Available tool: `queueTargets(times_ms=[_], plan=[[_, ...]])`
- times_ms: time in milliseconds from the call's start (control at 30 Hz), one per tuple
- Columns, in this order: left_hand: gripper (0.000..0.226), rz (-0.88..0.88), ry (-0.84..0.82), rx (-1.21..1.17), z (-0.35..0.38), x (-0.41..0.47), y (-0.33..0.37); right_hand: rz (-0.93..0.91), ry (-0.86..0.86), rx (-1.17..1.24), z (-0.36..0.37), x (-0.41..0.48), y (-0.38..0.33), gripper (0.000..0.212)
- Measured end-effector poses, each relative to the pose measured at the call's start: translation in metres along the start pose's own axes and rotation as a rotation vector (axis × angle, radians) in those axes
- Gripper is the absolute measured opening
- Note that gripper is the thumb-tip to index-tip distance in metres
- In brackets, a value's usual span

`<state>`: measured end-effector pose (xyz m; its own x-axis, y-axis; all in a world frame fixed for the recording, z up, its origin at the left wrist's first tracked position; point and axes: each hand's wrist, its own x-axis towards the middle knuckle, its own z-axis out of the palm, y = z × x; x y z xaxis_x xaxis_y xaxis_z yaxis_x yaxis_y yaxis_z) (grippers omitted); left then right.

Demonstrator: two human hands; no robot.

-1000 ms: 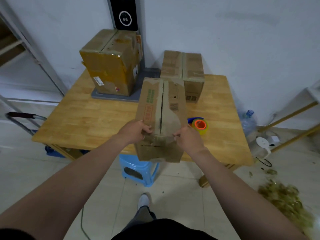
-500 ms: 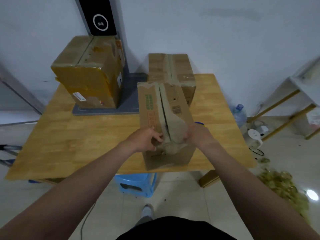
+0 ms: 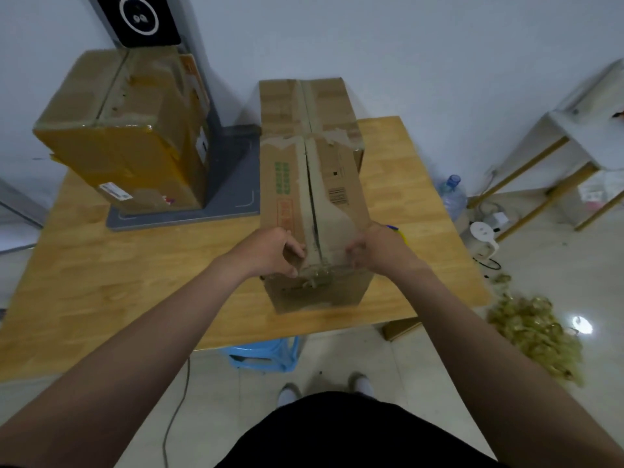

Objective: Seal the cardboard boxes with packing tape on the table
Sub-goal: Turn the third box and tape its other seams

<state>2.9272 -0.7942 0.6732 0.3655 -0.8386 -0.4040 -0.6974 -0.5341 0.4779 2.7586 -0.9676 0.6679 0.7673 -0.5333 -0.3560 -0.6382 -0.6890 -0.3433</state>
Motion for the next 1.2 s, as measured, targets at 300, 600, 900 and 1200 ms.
queueTargets(times_ms=[300, 600, 900, 1200], plan=[[0.040, -0.013, 0.183, -0.018, 0.013, 0.076, 0.065, 0.158, 0.265, 0.403, 0.003, 0.058, 0.098, 0.026], [0.064, -0.300, 0.181, -0.064, 0.019, 0.142, 0.097, 0.356, -0.123, 0.249, 0.041, 0.162, 0.180, 0.060], [0.061, -0.350, 0.172, -0.166, 0.013, 0.155, 0.090, 0.403, -0.066, 0.427, 0.093, 0.191, 0.210, 0.057], [0.062, -0.267, 0.144, -0.179, 0.004, 0.141, 0.094, 0.636, 0.060, 1.082, 0.046, 0.159, 0.190, 0.056]])
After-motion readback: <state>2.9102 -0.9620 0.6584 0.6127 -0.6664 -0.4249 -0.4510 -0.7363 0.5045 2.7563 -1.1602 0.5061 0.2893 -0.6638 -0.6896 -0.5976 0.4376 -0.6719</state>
